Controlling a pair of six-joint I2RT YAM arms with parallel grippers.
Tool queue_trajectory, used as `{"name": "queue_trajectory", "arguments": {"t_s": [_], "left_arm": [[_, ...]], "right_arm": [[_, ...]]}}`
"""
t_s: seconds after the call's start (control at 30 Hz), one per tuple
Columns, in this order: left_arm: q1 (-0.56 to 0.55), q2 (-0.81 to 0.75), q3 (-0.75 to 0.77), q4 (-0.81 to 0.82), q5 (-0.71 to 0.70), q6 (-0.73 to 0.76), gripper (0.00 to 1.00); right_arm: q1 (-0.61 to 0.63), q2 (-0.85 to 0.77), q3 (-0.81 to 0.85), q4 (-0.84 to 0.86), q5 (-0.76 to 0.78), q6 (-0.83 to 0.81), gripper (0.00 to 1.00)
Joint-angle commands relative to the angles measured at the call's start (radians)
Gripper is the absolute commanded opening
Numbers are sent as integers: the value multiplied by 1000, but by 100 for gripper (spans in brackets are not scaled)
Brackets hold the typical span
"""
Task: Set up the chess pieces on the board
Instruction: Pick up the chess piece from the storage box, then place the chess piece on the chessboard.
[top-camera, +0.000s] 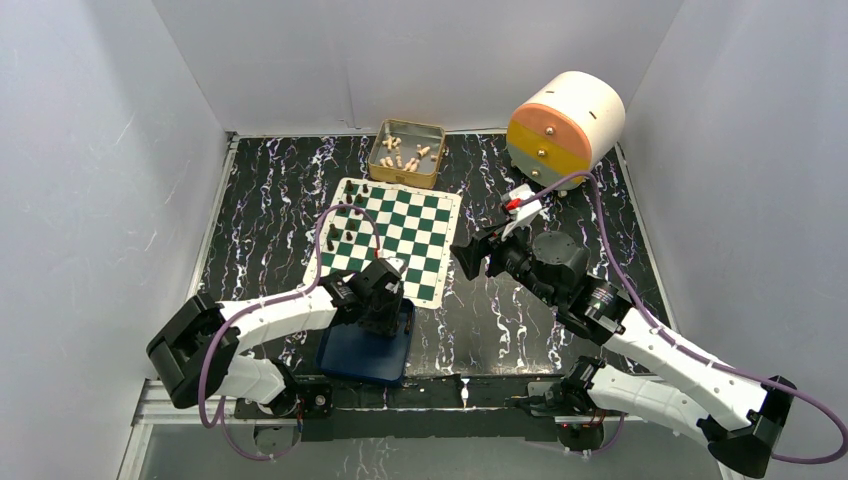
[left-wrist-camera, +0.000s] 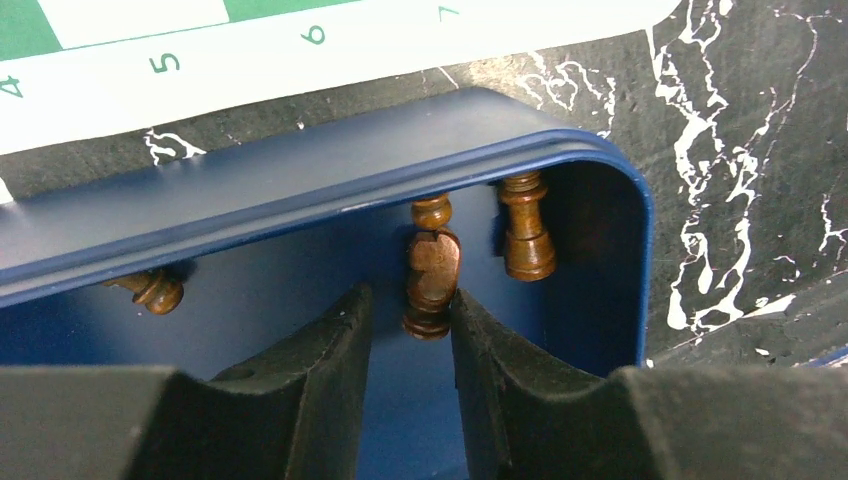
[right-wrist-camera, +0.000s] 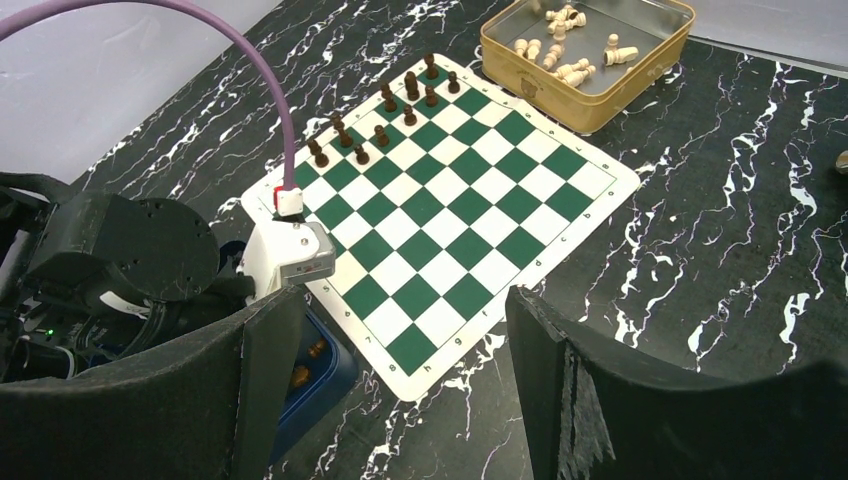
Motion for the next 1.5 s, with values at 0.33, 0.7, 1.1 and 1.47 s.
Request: {"name": "queue_trajectory", "arguments": {"t_s": [0.33,0.7,1.1,1.47], "left_arm": [[-18,-82,-13,-23,-31,-90,8],[-18,-379,0,68,-58,-270,0],[-18,-575,-74,282,-18,201,0],[-18,-616,-141,400,22,251,0]], "right_arm": [[0,-16,-2,82,11,9,82],[0,59,4,89,-135,165,73],[0,254,174,8,-485,275,40],[0,412,279,-49,-584,269,42]]}}
